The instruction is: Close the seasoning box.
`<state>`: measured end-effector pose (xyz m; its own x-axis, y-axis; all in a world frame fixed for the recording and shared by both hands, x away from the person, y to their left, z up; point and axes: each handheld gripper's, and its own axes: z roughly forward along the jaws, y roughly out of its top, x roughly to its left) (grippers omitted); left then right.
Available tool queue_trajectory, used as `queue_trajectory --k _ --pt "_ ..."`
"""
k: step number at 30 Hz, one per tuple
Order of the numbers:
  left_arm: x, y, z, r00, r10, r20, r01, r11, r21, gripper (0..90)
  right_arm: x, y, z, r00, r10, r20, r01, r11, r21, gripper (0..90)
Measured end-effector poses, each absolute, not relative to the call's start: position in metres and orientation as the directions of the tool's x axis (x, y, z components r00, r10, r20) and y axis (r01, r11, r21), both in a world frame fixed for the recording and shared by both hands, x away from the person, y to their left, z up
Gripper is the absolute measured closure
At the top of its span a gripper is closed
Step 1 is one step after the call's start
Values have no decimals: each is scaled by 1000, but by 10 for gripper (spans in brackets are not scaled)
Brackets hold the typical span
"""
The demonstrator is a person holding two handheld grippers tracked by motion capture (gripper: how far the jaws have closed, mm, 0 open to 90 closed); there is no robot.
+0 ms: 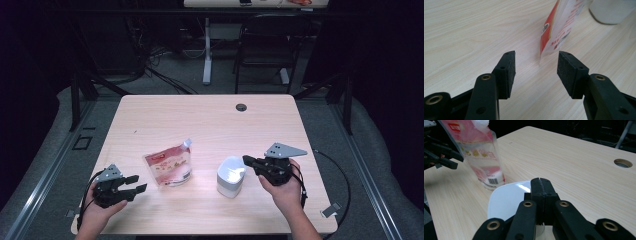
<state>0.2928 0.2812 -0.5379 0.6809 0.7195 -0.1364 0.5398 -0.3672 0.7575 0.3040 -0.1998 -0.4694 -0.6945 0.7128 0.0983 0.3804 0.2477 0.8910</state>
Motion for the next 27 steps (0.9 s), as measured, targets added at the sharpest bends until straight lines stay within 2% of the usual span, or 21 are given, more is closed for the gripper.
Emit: queue_trajectory --k 13,24,27 --pt "293 283 -540 656 747 -109 544 -368 754 484 282 -221 -497 -649 746 146 416 187 890 749" --pt "292 281 -539 650 751 -111 530 -344 775 477 273 -244 -520 -574 813 95 436 205 876 561" --pt "292 282 -539 651 751 -114 534 -346 771 476 272 -247 -526 -554 827 99 448 196 872 543"
